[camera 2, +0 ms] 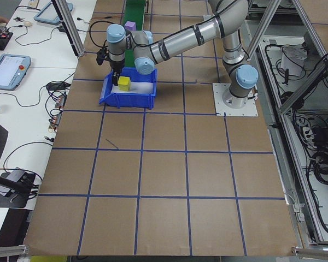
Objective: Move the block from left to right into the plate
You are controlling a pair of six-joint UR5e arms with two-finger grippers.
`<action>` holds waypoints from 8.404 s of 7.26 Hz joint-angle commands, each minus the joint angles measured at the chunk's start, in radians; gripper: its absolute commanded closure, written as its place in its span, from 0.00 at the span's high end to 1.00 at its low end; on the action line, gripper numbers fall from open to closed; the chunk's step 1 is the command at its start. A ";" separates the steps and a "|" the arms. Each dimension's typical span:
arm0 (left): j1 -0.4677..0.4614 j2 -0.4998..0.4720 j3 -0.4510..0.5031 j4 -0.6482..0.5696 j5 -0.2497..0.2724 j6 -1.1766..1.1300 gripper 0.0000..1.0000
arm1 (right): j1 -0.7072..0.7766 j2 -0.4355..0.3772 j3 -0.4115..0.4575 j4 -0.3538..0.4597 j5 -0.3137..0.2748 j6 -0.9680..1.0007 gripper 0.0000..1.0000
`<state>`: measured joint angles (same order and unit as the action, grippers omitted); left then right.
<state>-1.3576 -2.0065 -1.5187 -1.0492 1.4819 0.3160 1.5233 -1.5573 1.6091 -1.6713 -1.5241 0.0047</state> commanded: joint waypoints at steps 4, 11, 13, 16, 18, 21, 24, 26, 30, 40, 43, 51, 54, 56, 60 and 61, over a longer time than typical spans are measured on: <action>0.000 -0.003 -0.005 0.000 0.000 -0.002 1.00 | 0.005 0.085 0.028 -0.111 -0.034 -0.018 1.00; -0.002 -0.032 -0.081 0.031 -0.084 -0.018 0.99 | -0.005 0.285 -0.168 -0.202 0.020 0.184 1.00; -0.002 -0.034 -0.087 0.032 -0.117 -0.018 0.98 | -0.014 0.382 -0.284 -0.188 0.010 0.178 1.00; 0.000 -0.051 -0.098 0.057 -0.117 -0.017 0.84 | -0.135 0.385 -0.270 -0.188 0.047 0.104 1.00; -0.002 -0.061 -0.104 0.057 -0.117 -0.021 0.84 | -0.243 0.394 -0.224 -0.189 0.183 0.008 1.00; 0.000 -0.063 -0.078 0.052 -0.109 -0.021 0.86 | -0.291 0.492 -0.186 -0.203 0.249 -0.069 1.00; 0.000 -0.060 -0.075 0.054 -0.120 -0.084 0.87 | -0.293 0.516 -0.156 -0.277 0.330 -0.054 1.00; 0.000 -0.061 -0.101 0.054 -0.135 -0.094 0.87 | -0.293 0.517 -0.137 -0.285 0.314 -0.063 1.00; 0.000 -0.074 -0.101 0.052 -0.158 -0.063 0.33 | -0.293 0.503 -0.130 -0.282 0.170 -0.063 0.35; -0.097 0.144 -0.006 -0.107 -0.160 -0.127 0.25 | -0.882 0.445 -0.023 -0.212 -0.085 -0.899 0.30; -0.253 0.033 0.003 -0.042 -0.166 -0.213 0.25 | -0.914 0.491 -0.023 -0.330 -0.090 -0.904 0.32; -0.270 0.078 -0.037 -0.068 -0.032 -0.239 1.00 | -0.853 0.349 -0.061 -0.280 0.001 -0.960 1.00; -0.183 0.277 -0.050 -0.280 0.031 -0.236 1.00 | -0.754 0.245 -0.100 -0.098 0.004 -0.948 1.00; -0.129 0.429 -0.054 -0.464 0.031 -0.232 1.00 | -0.657 0.128 -0.091 -0.006 -0.010 -0.858 1.00; -0.117 0.469 -0.046 -0.508 0.080 -0.232 1.00 | -0.498 0.069 -0.092 0.071 -0.056 -0.597 1.00; -0.129 0.474 -0.050 -0.520 0.096 -0.232 1.00 | -0.398 0.062 -0.092 0.070 -0.076 -0.536 1.00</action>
<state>-1.4817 -1.5379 -1.5672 -1.5574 1.5651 0.0840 1.0242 -1.4849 1.5186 -1.6031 -1.5745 -0.6289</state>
